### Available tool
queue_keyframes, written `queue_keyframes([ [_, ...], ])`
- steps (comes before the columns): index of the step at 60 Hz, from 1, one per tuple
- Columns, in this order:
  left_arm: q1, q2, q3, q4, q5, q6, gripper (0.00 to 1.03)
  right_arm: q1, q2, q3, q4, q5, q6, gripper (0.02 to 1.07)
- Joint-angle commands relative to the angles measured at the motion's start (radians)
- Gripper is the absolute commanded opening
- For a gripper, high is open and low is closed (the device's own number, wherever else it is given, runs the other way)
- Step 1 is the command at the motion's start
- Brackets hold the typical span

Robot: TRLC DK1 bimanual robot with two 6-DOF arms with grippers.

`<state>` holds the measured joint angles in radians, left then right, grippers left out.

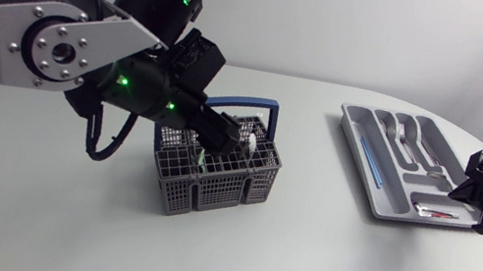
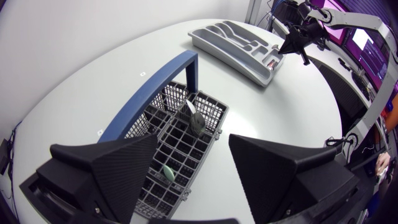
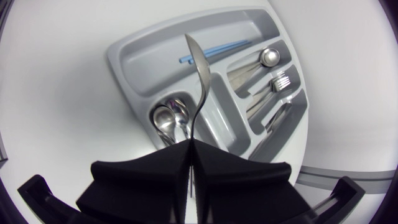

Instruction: Unload the cutlery basket into the drawer organizer.

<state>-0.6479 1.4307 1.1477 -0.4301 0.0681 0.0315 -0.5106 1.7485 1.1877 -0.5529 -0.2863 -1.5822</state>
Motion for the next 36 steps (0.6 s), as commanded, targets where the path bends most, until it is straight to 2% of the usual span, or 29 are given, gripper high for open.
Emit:
queue_keyframes([
  [1,0.010,-0.027,-0.036,-0.007,-0.013,0.024,0.81,-0.011,0.059,0.016,0.044,0.036,-0.082,0.07],
  [13,0.008,-0.050,-0.075,-0.006,-0.034,0.022,0.81,-0.023,0.144,0.016,0.179,0.142,-0.164,0.07],
  [17,0.010,-0.069,-0.092,-0.006,-0.044,0.019,0.81,-0.026,0.151,0.013,0.188,0.157,-0.187,0.08],
  [25,0.010,-0.093,-0.112,-0.007,-0.065,0.016,0.81,-0.031,0.161,0.007,0.225,0.180,-0.210,0.22],
  [36,0.008,-0.113,-0.132,-0.007,-0.091,0.007,0.83,-0.023,0.171,-0.043,0.326,0.211,-0.226,0.28],
])
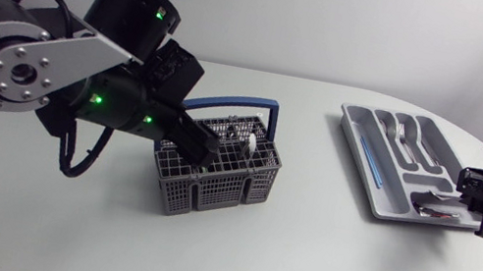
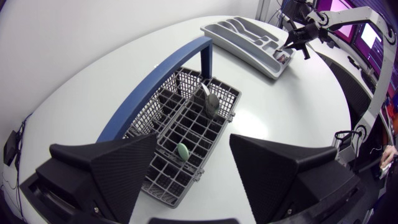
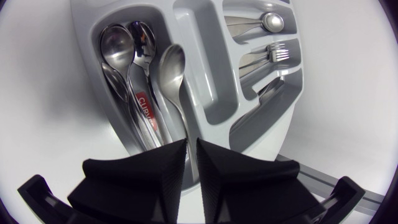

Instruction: Unload the cutlery basket into the drawer organizer.

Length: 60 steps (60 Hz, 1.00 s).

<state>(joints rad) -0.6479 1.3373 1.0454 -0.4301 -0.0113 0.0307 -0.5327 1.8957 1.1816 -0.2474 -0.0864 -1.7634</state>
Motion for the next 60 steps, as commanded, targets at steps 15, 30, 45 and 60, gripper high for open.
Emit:
queue_keyframes([
  [15,0.010,-0.047,-0.031,-0.039,-0.030,0.003,0.89,0.005,-0.063,-0.096,0.040,0.004,-0.033,0.59],
  [30,0.007,-0.050,-0.015,-0.078,-0.030,-0.018,0.96,0.013,-0.173,-0.088,-0.061,-0.073,0.110,0.95],
  [45,-0.006,0.011,0.042,-0.154,-0.044,-0.086,0.98,0.069,-0.276,-0.074,-0.248,-0.182,0.314,0.96],
  [60,-0.042,0.080,0.094,-0.206,-0.088,-0.123,0.98,0.206,-0.354,-0.099,-0.303,-0.179,0.625,0.96],
])
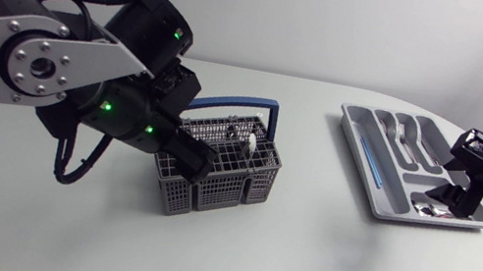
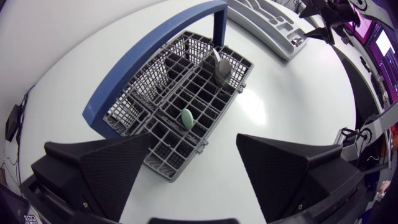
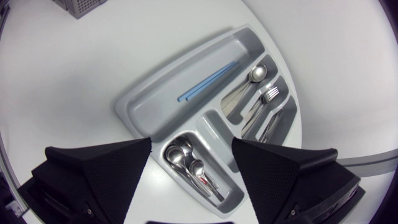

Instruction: Unload the cutlery basket into the drawer organizer.

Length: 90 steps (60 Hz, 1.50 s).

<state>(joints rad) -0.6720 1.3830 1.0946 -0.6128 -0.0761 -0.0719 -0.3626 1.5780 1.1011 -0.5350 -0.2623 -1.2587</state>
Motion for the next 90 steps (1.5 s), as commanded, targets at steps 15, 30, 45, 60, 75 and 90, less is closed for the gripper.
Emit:
queue_keyframes([
  [15,-0.049,0.114,0.114,-0.094,-0.171,-0.069,0.98,0.165,-0.121,-0.066,-0.014,0.031,0.407,0.96],
  [30,-0.090,0.186,0.163,-0.127,-0.228,-0.154,0.98,0.337,-0.197,-0.121,-0.010,0.103,0.539,0.96],
  [45,-0.116,0.264,0.241,-0.200,-0.272,-0.270,0.91,0.496,-0.277,-0.175,-0.010,0.176,0.663,0.96],
  [60,-0.127,0.327,0.269,-0.211,-0.321,-0.322,0.90,0.577,-0.334,-0.227,-0.013,0.201,0.728,0.96],
  [75,-0.127,0.350,0.284,-0.208,-0.330,-0.348,0.60,0.606,-0.368,-0.280,-0.006,0.199,0.756,0.96],
  [90,-0.129,0.363,0.277,-0.205,-0.355,-0.361,0.41,0.620,-0.404,-0.314,-0.006,0.201,0.766,0.96],
])
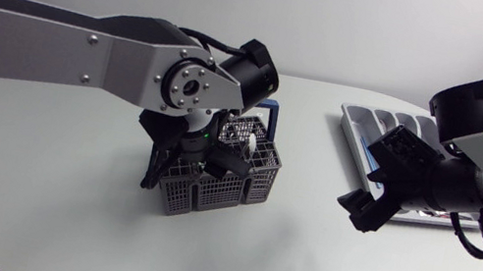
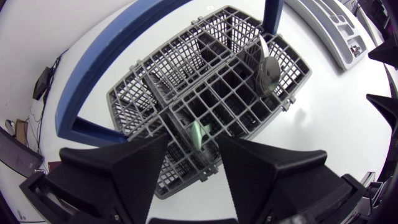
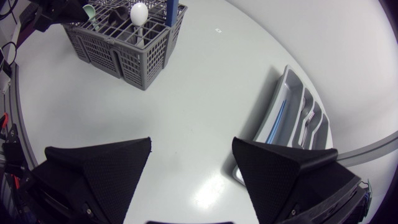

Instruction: Unload the cutlery basket into the drawer organizer.

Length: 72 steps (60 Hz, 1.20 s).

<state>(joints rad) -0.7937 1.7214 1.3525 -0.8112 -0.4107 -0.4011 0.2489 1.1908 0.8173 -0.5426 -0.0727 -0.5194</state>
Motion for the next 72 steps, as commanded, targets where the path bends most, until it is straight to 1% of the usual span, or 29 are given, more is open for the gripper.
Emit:
queue_keyframes([
  [1,-0.007,0.024,0.019,-0.006,-0.020,-0.033,0.41,0.009,-0.019,-0.032,0.001,0.011,0.027,0.96],
  [9,-0.007,0.033,0.020,-0.005,-0.023,-0.042,0.40,0.012,-0.034,-0.047,0.000,0.011,0.030,0.96],
  [13,-0.007,0.035,0.020,-0.002,-0.028,-0.044,0.35,0.015,-0.040,-0.056,0.000,0.011,0.032,0.96],
  [16,-0.015,0.037,0.017,0.004,-0.042,-0.047,0.29,0.015,-0.046,-0.064,0.001,0.013,0.032,0.96],
  [21,-0.018,0.037,0.017,0.015,-0.050,-0.047,0.28,0.013,-0.057,-0.072,0.000,0.013,0.032,0.96],
  [25,-0.019,0.035,0.017,0.021,-0.054,-0.047,0.24,0.015,-0.060,-0.075,0.000,0.013,0.032,0.96],
  [37,-0.019,0.040,0.017,0.037,-0.054,-0.047,0.22,0.015,-0.069,-0.081,-0.003,0.021,0.030,0.96],
  [44,-0.019,0.040,0.014,0.044,-0.060,-0.056,0.15,0.015,-0.073,-0.087,0.001,0.022,0.032,0.96],
  [56,-0.025,0.055,0.014,0.043,-0.077,-0.056,0.14,0.015,-0.073,-0.098,0.009,0.024,0.032,0.96],
  [60,-0.029,0.058,0.013,0.043,-0.100,-0.056,0.06,0.015,-0.073,-0.099,0.009,0.024,0.032,0.96],
  [62,-0.030,0.060,0.013,0.043,-0.106,-0.056,0.04,0.015,-0.073,-0.101,0.009,0.024,0.032,0.96],
  [72,-0.047,0.063,0.014,0.040,-0.137,-0.054,0.04,0.016,-0.077,-0.109,0.010,0.025,0.032,0.96],
])
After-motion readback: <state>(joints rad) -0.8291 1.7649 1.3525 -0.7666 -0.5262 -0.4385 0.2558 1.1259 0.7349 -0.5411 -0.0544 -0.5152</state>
